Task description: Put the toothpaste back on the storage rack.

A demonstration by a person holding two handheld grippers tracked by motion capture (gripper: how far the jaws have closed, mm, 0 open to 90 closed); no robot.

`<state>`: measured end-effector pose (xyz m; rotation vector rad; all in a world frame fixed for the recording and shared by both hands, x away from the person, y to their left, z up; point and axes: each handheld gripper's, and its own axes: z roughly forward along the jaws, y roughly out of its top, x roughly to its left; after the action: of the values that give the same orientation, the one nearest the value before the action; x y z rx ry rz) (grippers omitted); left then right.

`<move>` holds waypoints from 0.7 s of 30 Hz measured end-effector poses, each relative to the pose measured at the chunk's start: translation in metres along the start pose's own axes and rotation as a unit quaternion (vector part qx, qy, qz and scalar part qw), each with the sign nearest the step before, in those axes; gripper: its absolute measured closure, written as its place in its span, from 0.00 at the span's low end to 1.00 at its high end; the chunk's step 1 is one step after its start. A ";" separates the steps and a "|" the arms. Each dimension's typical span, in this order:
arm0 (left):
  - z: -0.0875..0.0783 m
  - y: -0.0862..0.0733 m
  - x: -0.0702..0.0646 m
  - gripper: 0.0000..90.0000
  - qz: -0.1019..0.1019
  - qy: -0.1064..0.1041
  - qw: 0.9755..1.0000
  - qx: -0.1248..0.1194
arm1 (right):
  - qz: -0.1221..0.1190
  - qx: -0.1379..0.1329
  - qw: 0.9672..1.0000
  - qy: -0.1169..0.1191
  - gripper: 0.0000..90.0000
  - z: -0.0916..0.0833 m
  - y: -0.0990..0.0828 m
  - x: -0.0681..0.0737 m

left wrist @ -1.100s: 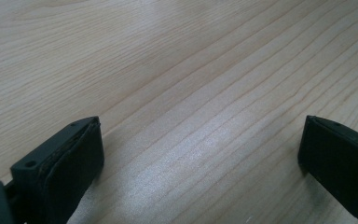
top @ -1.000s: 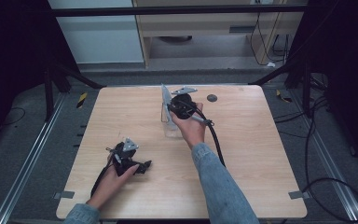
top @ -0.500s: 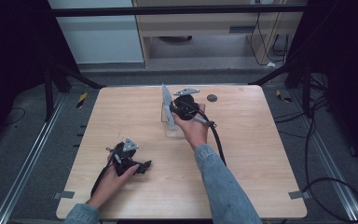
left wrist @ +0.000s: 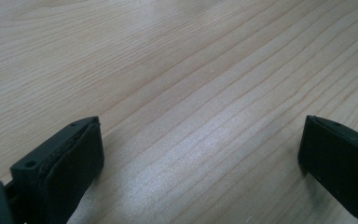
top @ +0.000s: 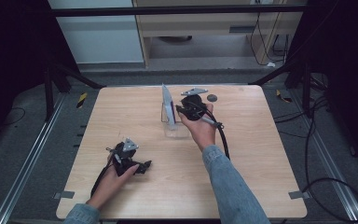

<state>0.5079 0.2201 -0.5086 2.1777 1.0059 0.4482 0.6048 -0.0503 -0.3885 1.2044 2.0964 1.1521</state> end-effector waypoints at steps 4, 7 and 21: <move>0.000 0.000 0.000 0.00 0.000 0.000 1.000 0.000 | -0.001 0.001 1.000 -0.003 0.72 -0.007 -0.001 -0.004; 0.000 0.000 0.000 0.00 0.000 0.000 1.000 0.000 | 0.000 0.003 1.000 -0.002 0.71 -0.011 -0.001 -0.005; 0.000 0.000 0.000 0.00 0.000 0.000 1.000 0.000 | 0.010 0.004 1.000 0.001 0.57 -0.029 -0.008 -0.020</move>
<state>0.5079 0.2201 -0.5086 2.1784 1.0055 0.4486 0.5903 -0.0824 -0.3802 1.2313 2.0971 1.1565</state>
